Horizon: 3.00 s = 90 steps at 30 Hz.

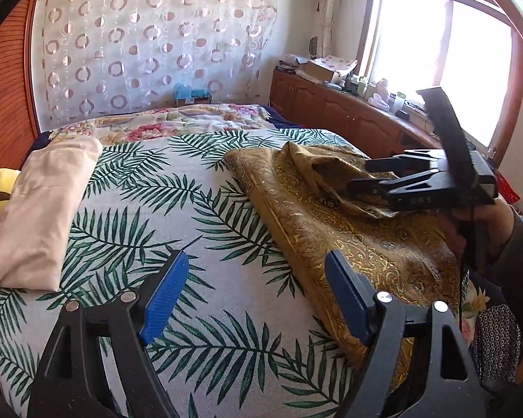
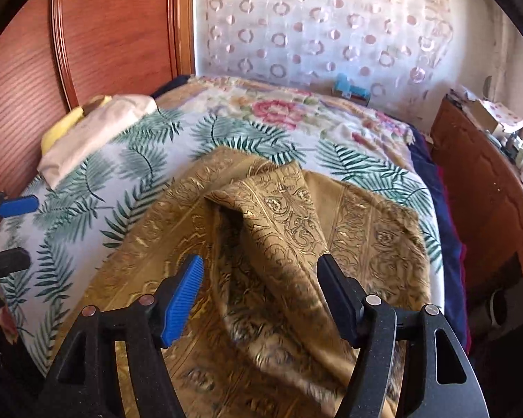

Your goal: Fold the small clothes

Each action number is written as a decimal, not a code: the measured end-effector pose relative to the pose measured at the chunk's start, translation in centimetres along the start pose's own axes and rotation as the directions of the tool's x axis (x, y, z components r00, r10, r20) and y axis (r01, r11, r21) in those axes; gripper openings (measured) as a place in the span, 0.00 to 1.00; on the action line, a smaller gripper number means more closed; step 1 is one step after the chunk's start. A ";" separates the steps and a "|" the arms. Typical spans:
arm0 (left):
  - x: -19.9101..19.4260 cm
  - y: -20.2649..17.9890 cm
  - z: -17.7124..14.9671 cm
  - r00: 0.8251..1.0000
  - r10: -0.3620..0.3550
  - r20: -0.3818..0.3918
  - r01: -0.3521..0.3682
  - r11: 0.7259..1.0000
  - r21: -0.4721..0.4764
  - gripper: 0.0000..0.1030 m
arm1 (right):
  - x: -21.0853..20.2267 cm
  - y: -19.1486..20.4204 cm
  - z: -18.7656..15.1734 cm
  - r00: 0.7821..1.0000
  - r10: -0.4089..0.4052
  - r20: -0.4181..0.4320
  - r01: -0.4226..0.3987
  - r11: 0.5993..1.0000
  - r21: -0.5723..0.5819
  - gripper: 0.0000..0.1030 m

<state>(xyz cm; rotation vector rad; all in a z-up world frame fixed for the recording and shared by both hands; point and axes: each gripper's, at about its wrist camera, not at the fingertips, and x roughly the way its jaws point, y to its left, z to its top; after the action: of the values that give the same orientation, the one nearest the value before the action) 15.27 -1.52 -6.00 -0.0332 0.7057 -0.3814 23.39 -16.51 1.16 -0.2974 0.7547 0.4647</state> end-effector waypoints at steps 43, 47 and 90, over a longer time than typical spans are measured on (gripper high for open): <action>7.0 -2.6 0.9 0.989 -0.034 -0.142 0.042 0.997 0.059 0.78 | 1.7 -11.0 1.7 0.993 -0.088 -0.082 0.097 0.989 0.113 0.40; 7.5 -2.8 1.0 0.986 -0.031 -0.164 0.041 0.997 0.058 0.78 | 3.2 -11.8 1.8 0.990 -0.079 -0.115 0.093 0.988 0.121 0.40; 0.6 -5.6 -0.3 0.995 -0.030 -0.095 0.039 0.995 0.096 0.80 | -13.0 -5.3 -8.6 0.995 -0.088 0.043 0.081 0.985 0.154 0.40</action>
<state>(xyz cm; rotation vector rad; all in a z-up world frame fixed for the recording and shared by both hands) 13.65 -6.92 -5.77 0.0654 0.7786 -0.4526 12.77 -28.50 4.93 -0.1736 0.7215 0.3311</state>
